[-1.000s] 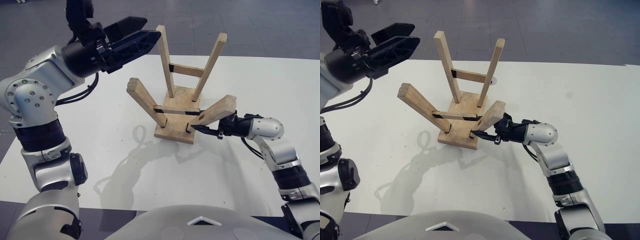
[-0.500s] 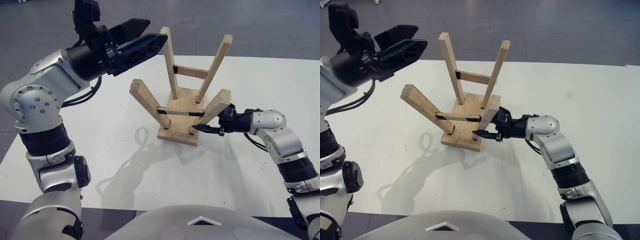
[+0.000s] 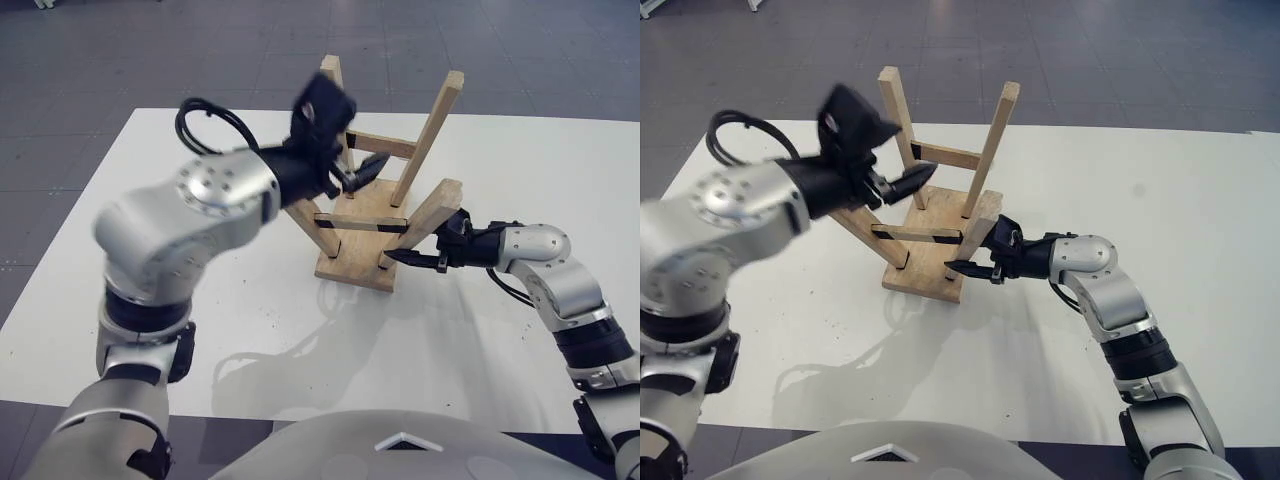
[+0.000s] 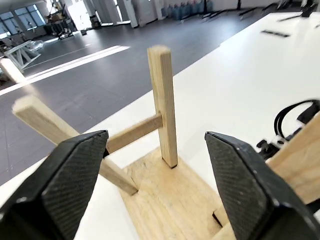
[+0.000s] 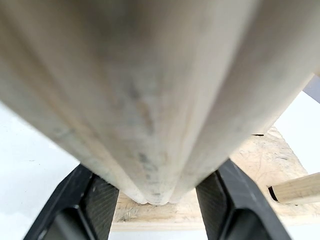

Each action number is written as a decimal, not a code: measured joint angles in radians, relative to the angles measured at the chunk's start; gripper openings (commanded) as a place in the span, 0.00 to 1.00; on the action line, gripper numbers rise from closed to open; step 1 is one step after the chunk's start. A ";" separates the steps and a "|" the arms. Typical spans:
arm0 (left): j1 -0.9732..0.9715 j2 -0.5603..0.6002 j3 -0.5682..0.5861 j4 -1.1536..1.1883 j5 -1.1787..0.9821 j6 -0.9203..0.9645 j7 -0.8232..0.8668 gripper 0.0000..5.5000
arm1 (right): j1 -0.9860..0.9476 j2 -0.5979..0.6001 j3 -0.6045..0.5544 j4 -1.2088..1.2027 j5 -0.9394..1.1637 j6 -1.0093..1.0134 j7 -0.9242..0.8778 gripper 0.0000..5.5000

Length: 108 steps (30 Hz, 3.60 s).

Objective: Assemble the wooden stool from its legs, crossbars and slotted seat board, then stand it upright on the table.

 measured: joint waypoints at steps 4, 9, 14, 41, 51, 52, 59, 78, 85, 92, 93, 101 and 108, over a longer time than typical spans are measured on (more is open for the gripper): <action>0.054 -0.044 -0.152 -0.038 0.173 -0.079 0.038 0.66 | 0.001 0.000 0.000 0.000 0.000 0.000 -0.002 0.37; 0.086 -0.116 -0.207 -0.041 0.275 -0.110 0.042 0.66 | 0.001 0.000 0.000 0.000 0.000 0.000 -0.002 0.37; 0.083 -0.177 -0.190 -0.029 0.492 -0.198 0.148 0.66 | 0.002 0.001 0.000 0.000 0.000 0.000 -0.004 0.37; 0.182 -0.029 -0.452 0.042 0.876 -0.383 -0.179 0.66 | 0.043 -0.001 -0.020 0.000 0.031 -0.024 -0.015 0.37; 0.087 -0.161 -0.229 0.062 0.950 -0.347 -0.129 0.66 | 0.044 -0.001 -0.020 0.000 0.031 -0.028 -0.016 0.37; 0.071 -0.174 -0.209 0.053 0.961 -0.354 -0.114 0.66 | 0.045 -0.001 -0.020 0.000 0.031 -0.028 -0.016 0.37; 0.161 -0.075 -0.450 0.002 0.997 -0.289 -0.314 0.66 | 0.044 -0.001 -0.018 0.002 0.031 -0.030 -0.012 0.37; 0.118 -0.230 -0.242 0.033 0.942 -0.147 -0.401 0.66 | -0.034 -0.051 0.060 0.012 0.025 -0.056 -0.007 0.37; -0.099 -0.522 0.237 -0.058 0.742 0.115 -0.389 0.66 | -0.071 -0.053 0.078 0.049 0.031 -0.061 0.007 0.37; -0.469 -0.452 0.758 -0.046 0.587 0.324 -0.411 0.66 | -0.069 -0.053 0.080 0.056 0.032 -0.070 0.005 0.37; -0.461 -0.372 0.797 -0.009 0.587 0.313 -0.414 0.66 | -0.068 -0.053 0.080 0.057 0.032 -0.072 0.005 0.37; 0.245 0.005 0.757 0.302 0.765 -0.053 -0.382 0.66 | -0.061 -0.055 0.080 0.071 0.038 -0.096 0.008 0.37; 0.410 -0.200 0.392 0.219 0.634 -0.196 -0.436 0.66 | -0.059 -0.056 0.080 0.072 0.038 -0.096 0.007 0.37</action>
